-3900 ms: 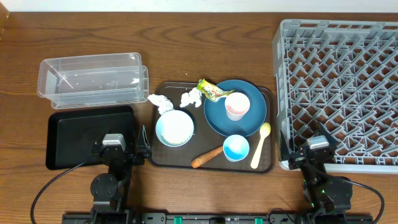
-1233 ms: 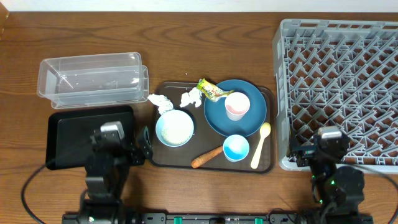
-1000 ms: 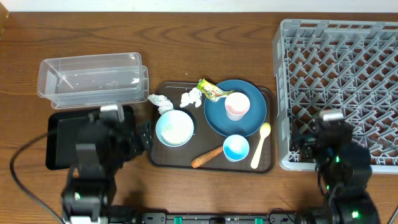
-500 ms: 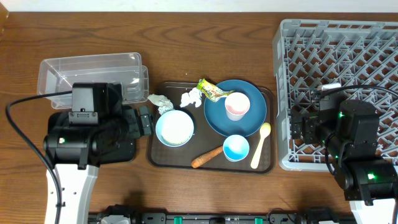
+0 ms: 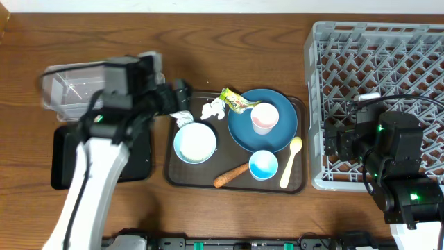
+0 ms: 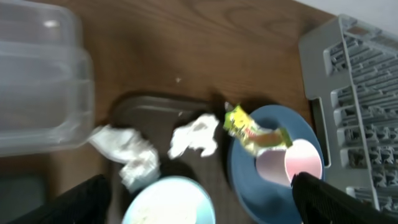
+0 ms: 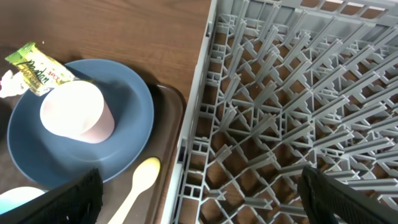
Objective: Sort waste into correct bins and load items into the dishwasher rack
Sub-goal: 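Reach the left gripper to the yellow-green snack wrapper and grasp it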
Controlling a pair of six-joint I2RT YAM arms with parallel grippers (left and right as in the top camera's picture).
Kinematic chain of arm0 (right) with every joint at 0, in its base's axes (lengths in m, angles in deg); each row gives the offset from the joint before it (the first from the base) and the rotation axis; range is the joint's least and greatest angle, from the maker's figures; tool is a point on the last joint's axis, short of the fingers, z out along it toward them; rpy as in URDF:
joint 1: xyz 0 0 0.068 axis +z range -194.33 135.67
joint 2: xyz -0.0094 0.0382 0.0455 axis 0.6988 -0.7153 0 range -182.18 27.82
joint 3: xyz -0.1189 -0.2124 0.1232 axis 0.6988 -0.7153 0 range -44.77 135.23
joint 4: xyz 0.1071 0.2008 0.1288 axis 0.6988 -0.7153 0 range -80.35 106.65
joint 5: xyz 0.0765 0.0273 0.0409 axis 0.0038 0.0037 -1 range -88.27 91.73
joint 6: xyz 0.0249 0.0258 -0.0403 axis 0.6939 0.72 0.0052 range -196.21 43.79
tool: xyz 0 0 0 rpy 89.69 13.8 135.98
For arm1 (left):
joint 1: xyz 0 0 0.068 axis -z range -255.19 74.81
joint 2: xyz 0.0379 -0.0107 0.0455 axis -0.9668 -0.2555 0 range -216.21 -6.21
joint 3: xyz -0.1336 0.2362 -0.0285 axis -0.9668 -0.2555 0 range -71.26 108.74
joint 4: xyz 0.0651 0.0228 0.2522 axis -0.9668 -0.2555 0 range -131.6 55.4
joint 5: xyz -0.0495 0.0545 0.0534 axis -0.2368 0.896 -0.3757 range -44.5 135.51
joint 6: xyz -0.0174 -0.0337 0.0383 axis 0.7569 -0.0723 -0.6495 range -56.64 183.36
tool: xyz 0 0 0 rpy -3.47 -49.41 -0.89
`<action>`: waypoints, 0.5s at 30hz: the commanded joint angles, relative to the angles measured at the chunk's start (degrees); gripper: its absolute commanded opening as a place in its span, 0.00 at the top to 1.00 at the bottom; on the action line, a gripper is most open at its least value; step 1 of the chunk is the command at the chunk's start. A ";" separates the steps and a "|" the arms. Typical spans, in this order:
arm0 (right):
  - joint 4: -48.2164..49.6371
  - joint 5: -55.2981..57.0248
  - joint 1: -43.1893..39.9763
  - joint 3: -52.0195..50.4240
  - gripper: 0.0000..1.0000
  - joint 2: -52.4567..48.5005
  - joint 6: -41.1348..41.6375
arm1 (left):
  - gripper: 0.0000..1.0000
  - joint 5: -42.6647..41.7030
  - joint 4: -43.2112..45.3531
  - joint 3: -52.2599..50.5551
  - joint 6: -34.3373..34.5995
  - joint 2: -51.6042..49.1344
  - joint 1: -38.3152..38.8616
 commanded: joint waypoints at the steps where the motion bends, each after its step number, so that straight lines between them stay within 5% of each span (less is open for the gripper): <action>1: -0.15 -0.37 0.63 1.09 0.01 0.09 0.55 | 0.06 -1.16 4.00 0.83 1.20 -5.84 3.19; 15: -0.42 -0.37 0.63 1.07 0.01 0.09 0.55 | 0.11 -1.16 19.63 0.83 3.32 -24.33 8.61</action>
